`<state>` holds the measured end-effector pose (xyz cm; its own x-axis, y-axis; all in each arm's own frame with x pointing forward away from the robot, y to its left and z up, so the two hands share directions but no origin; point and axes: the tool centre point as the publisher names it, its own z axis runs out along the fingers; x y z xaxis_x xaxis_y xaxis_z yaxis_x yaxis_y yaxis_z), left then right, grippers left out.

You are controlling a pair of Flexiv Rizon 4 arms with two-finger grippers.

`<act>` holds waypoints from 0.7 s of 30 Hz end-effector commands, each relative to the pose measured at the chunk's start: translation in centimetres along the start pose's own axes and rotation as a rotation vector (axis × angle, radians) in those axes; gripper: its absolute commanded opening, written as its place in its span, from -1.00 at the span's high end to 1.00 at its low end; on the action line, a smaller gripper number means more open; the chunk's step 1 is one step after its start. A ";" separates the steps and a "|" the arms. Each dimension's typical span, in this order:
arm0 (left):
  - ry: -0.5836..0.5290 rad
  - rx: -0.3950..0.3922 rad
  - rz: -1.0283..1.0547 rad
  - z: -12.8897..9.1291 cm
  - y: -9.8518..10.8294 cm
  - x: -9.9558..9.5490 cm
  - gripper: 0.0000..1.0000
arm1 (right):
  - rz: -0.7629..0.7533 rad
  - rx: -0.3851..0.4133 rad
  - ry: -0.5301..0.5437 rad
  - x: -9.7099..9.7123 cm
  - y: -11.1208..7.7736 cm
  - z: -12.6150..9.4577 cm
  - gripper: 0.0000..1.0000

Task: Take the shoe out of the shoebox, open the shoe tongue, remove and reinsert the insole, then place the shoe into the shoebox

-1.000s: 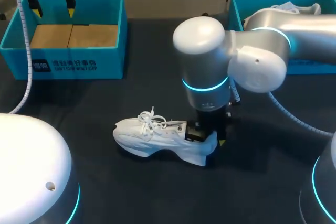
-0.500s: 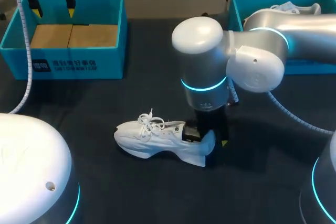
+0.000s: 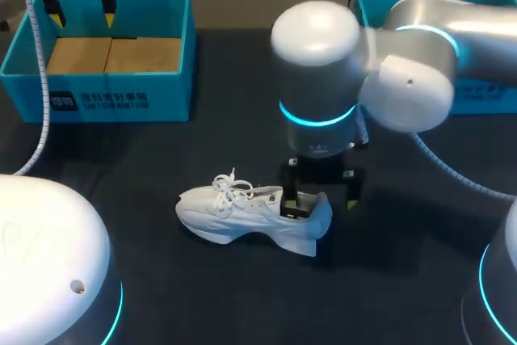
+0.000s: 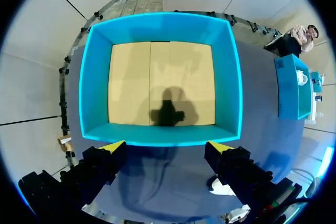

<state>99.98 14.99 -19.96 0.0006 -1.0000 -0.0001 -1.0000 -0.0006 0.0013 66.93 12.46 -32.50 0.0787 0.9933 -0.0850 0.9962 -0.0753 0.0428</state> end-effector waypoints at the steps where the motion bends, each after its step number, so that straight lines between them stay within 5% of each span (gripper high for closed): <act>1: 0.000 0.001 0.000 0.0 0.0 0.0 -1.00 | -0.057 -0.055 0.187 -4.3 0.2 -2.2 -1.00; 12: 0.000 0.001 0.000 0.0 0.0 0.0 -1.00 | -0.508 -0.232 0.486 -7.2 1.4 -2.9 -1.00; 21: 0.000 0.001 0.000 0.0 0.0 0.0 -1.00 | -0.631 -0.175 0.609 -10.3 3.1 -2.6 -1.00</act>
<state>99.98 14.99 -19.96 0.0005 -1.0000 -0.0001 -1.0000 -0.0005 0.0014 69.03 5.35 -29.21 -0.4211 0.9069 -0.0170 0.8773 0.4120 0.2460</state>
